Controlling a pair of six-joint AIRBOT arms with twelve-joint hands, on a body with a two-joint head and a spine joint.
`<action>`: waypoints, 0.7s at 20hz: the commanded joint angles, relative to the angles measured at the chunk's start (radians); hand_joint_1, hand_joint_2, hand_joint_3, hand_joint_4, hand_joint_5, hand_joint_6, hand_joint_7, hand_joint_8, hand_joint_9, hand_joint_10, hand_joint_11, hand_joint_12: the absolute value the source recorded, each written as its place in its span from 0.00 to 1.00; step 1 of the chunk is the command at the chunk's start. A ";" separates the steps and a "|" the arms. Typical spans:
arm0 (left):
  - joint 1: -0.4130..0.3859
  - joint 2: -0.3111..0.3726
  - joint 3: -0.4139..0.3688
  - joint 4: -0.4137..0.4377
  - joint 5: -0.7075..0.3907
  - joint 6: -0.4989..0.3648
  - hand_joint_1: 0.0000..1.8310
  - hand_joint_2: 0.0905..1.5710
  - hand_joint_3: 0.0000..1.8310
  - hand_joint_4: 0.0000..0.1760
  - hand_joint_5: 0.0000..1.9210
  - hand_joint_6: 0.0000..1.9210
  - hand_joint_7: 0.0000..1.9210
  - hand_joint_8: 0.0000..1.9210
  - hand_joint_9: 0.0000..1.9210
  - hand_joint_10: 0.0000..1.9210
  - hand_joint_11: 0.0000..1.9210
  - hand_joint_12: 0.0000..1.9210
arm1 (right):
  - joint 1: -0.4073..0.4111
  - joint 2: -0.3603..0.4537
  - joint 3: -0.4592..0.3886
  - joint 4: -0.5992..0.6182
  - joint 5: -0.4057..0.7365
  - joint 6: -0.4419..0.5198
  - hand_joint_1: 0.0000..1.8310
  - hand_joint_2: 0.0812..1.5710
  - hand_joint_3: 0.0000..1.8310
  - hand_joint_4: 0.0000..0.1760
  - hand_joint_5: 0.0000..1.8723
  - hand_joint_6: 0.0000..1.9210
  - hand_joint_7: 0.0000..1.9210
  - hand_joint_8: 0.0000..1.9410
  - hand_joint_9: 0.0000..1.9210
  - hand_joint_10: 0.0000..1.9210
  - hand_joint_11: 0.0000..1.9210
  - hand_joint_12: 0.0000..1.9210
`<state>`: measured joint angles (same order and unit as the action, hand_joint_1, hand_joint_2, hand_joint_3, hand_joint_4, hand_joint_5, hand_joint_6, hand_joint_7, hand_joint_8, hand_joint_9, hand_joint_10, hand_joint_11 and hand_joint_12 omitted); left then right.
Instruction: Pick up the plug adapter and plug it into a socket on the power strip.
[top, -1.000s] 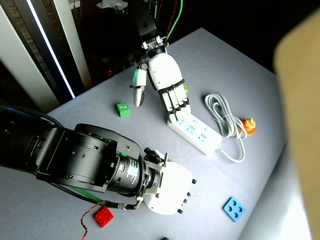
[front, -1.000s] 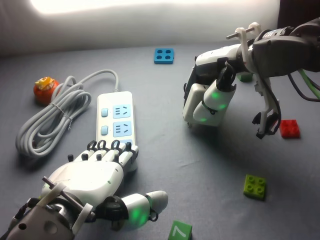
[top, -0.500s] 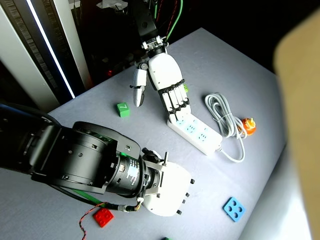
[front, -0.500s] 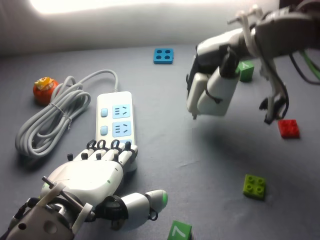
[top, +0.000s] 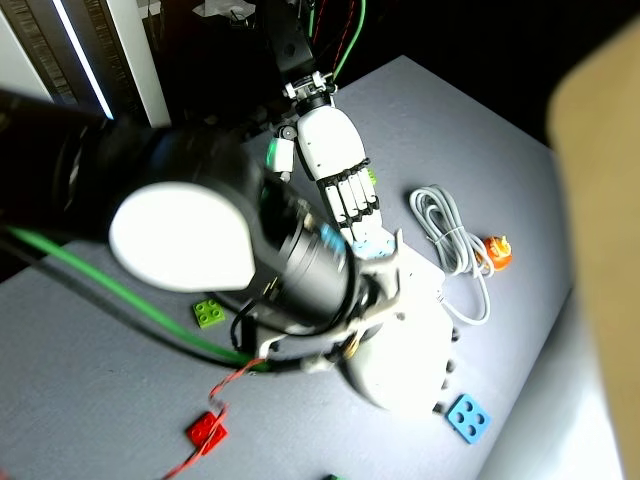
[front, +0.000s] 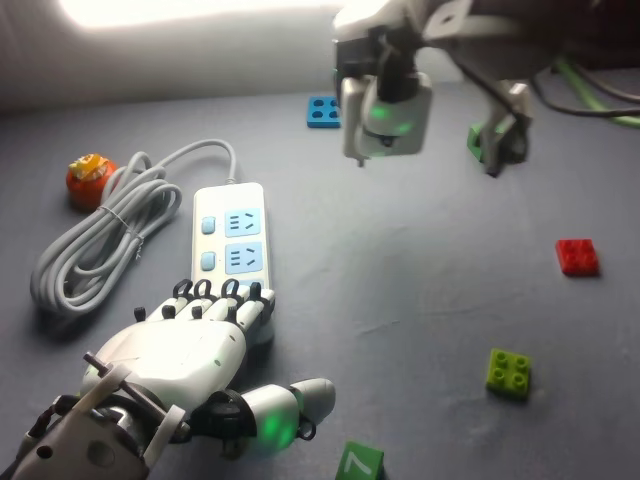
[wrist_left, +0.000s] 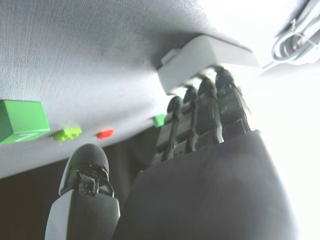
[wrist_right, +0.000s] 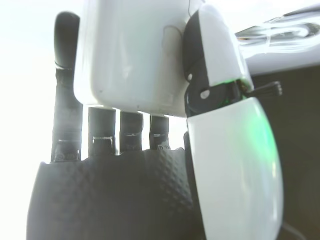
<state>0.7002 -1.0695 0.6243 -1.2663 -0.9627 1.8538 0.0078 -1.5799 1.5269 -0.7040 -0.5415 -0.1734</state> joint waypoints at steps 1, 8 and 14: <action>0.004 -0.003 0.001 0.006 -0.012 -0.010 0.00 0.78 0.00 0.00 0.03 0.00 0.04 0.00 0.04 0.00 0.00 0.11 | 0.017 -0.004 -0.008 -0.053 0.057 0.041 0.66 0.70 0.00 0.15 0.49 0.56 0.52 0.50 0.57 0.13 0.30 0.67; 0.013 -0.003 -0.003 0.006 -0.012 -0.021 0.00 0.77 0.00 0.00 0.02 0.00 0.03 0.00 0.02 0.00 0.00 0.02 | 0.004 -0.099 -0.009 -0.176 0.013 0.203 0.66 0.69 0.00 0.17 0.51 0.54 0.53 0.48 0.57 0.15 0.31 0.67; 0.017 -0.003 -0.005 0.006 -0.012 -0.020 0.00 0.77 0.00 0.00 0.02 0.00 0.03 0.00 0.02 0.00 0.00 0.01 | -0.009 -0.170 -0.005 -0.232 -0.009 0.238 0.66 0.71 0.00 0.16 0.49 0.57 0.51 0.51 0.55 0.18 0.30 0.69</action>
<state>0.7124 -1.0695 0.6228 -1.2652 -0.9627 1.8393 -0.0185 -1.7596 1.5196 -0.8799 -0.5941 0.0574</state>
